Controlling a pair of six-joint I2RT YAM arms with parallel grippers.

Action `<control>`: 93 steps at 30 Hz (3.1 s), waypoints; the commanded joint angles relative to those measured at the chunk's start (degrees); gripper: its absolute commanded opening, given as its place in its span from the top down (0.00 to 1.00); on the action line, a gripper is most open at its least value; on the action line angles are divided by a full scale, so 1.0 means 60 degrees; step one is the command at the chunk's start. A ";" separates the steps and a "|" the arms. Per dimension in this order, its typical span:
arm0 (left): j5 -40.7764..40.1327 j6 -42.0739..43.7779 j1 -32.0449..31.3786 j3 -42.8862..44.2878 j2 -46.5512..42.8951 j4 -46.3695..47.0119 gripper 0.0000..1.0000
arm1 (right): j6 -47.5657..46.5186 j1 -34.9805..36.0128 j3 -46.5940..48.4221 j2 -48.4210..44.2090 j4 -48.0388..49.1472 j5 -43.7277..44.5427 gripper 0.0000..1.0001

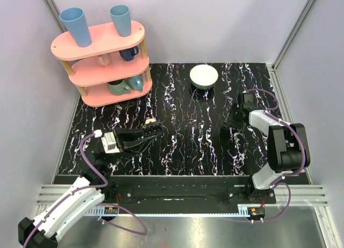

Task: Insert the wireless bluetooth earbuds into the charging case
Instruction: Move the right earbud to the center of the board, then pick up the right earbud from the center of the board.

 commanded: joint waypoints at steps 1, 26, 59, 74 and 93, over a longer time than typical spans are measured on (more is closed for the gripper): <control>0.0035 0.0071 -0.0022 0.0293 -0.0120 0.0207 1.00 | 0.0015 -0.0063 0.0002 0.0196 0.0445 0.0134 0.53; 0.0035 0.0041 -0.0022 0.0263 0.0012 0.0236 1.00 | 0.0235 -0.0063 -0.1594 -0.0521 0.1046 -0.0774 0.66; -0.0009 0.0012 -0.0022 0.0249 -0.0061 0.0163 1.00 | 0.0294 -0.0049 -0.1829 -0.1780 0.1661 -0.0569 0.47; -0.0009 0.0012 -0.0022 0.0278 -0.0032 0.0178 1.00 | 0.0060 -0.0034 -0.1008 -0.0741 0.1193 -0.0496 0.55; 0.0020 -0.0003 -0.0022 0.0263 0.0041 0.0222 1.00 | 0.0015 -0.0049 -0.1564 -0.0682 0.1295 -0.0920 0.61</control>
